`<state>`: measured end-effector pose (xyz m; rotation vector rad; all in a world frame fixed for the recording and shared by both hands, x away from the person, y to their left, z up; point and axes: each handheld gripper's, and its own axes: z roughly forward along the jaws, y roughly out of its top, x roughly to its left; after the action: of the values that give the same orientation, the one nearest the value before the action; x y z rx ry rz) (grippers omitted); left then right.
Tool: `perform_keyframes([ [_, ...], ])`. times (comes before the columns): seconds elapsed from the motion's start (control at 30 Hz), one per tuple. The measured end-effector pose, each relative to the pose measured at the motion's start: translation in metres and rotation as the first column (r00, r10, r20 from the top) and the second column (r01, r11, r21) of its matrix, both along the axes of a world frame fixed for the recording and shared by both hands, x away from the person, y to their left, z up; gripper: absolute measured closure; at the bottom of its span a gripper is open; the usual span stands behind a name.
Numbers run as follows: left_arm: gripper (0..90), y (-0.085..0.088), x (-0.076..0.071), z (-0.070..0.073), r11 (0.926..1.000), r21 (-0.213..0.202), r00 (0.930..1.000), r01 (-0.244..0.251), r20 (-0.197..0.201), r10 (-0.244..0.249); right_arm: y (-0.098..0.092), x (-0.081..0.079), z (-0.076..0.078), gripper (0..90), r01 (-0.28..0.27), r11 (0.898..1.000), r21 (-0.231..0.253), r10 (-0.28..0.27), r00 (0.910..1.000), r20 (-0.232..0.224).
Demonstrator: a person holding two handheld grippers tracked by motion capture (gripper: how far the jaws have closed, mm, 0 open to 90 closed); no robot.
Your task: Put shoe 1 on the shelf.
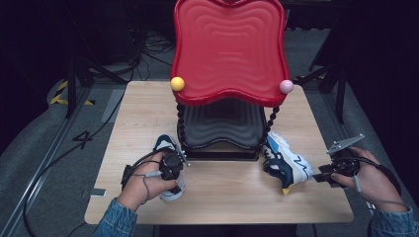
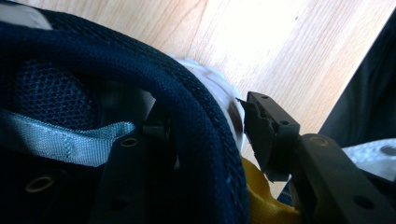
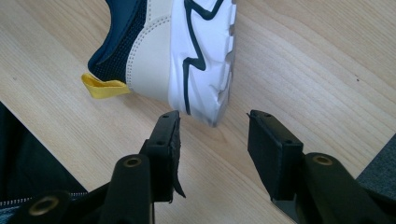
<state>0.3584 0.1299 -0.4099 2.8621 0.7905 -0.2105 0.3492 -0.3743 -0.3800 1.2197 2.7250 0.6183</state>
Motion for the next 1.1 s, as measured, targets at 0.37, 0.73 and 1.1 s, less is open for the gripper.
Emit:
perform_keyframes([
  [0.37, 68.5, 0.005, 0.001, 0.004, 0.9988, -0.046, 0.9995, -0.016, -0.028, 0.014, -0.001, -0.001, 0.000, 55.3, -0.003, 1.000, 0.003, 0.003, 1.0000, 0.004],
  [0.73, 75.2, 0.011, 0.003, 0.014, 0.9981, -0.046, 0.9979, -0.041, -0.051, 0.039, -0.001, -0.001, 0.001, 55.3, -0.009, 1.000, 0.005, 0.009, 0.9999, 0.006],
  [1.1, 76.1, 0.017, 0.001, 0.056, 0.9972, -0.036, 0.9973, -0.065, -0.035, 0.064, -0.002, -0.003, 0.003, 55.3, -0.006, 1.000, 0.012, 0.006, 0.9999, 0.014],
])
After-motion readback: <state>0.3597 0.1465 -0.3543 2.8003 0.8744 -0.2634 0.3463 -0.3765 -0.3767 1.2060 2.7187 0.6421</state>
